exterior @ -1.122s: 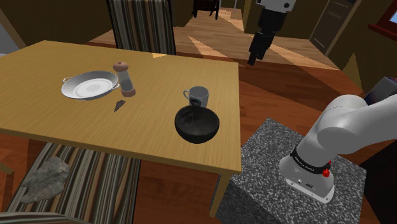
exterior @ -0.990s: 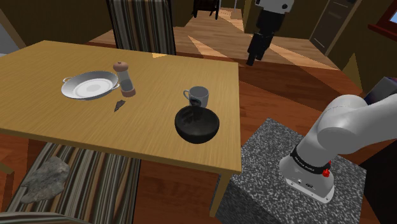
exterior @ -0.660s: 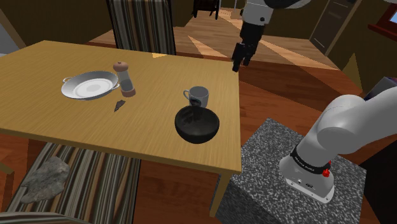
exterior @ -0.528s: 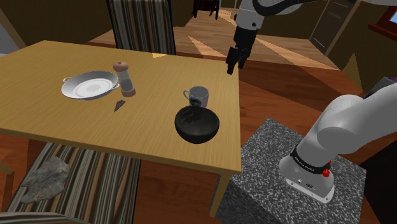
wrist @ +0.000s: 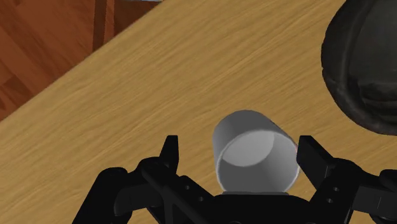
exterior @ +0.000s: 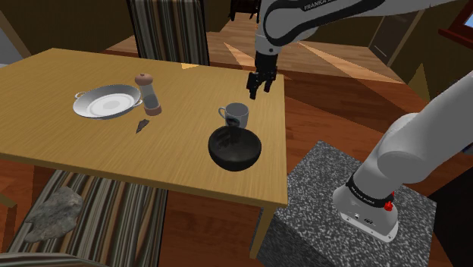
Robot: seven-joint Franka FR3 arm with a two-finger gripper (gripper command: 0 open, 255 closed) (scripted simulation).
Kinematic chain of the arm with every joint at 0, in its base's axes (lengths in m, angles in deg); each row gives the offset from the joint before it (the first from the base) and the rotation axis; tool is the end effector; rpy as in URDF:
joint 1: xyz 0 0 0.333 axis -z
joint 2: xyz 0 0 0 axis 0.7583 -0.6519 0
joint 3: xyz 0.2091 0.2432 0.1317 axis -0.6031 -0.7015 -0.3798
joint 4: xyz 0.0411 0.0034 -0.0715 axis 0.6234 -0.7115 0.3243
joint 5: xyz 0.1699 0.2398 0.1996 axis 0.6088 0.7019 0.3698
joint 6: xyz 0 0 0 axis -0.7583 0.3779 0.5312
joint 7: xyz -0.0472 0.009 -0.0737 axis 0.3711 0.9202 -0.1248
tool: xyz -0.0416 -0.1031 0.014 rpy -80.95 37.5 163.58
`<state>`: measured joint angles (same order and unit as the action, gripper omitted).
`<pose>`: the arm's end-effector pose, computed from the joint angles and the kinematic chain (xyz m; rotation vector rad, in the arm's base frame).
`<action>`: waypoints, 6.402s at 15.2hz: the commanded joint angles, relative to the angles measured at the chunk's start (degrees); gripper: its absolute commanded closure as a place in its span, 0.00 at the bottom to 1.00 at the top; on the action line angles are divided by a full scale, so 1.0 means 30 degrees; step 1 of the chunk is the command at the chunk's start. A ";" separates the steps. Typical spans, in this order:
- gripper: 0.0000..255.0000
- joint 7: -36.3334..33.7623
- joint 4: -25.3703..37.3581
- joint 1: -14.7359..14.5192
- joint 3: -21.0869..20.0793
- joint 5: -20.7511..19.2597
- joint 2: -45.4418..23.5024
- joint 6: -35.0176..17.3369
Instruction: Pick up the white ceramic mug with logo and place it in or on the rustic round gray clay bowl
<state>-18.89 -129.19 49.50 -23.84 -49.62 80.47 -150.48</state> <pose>0.4343 0.0313 0.4922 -3.0659 -0.0372 0.0272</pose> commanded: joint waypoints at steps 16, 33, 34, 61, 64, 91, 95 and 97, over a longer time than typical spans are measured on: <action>0.00 -0.1161 0.2203 -0.0015 -0.0204 -0.0827 -0.6782 -0.4033; 1.00 -0.1161 0.2205 -0.0015 -0.0204 -0.0827 -0.6783 -0.4033; 1.00 -0.1168 0.2295 -0.0012 -0.0203 -0.0824 -0.6634 -0.3793; 1.00 -0.1396 0.6347 0.0050 -0.0163 -0.0823 -0.4052 0.2834; 1.00 -0.1427 0.6987 0.0055 -0.0158 -0.0829 -0.3940 0.3586; 1.00 -0.7302 0.0639 -0.2965 -0.3935 0.0815 0.0689 0.1372; 1.00 -0.7273 -0.0125 -0.2982 -0.4011 0.0822 0.0392 0.0317; 1.00 -0.7262 -0.0567 -0.2991 -0.4060 0.0819 0.0172 -0.0342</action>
<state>-40.62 -130.28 40.57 -35.90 -47.16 81.38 -150.46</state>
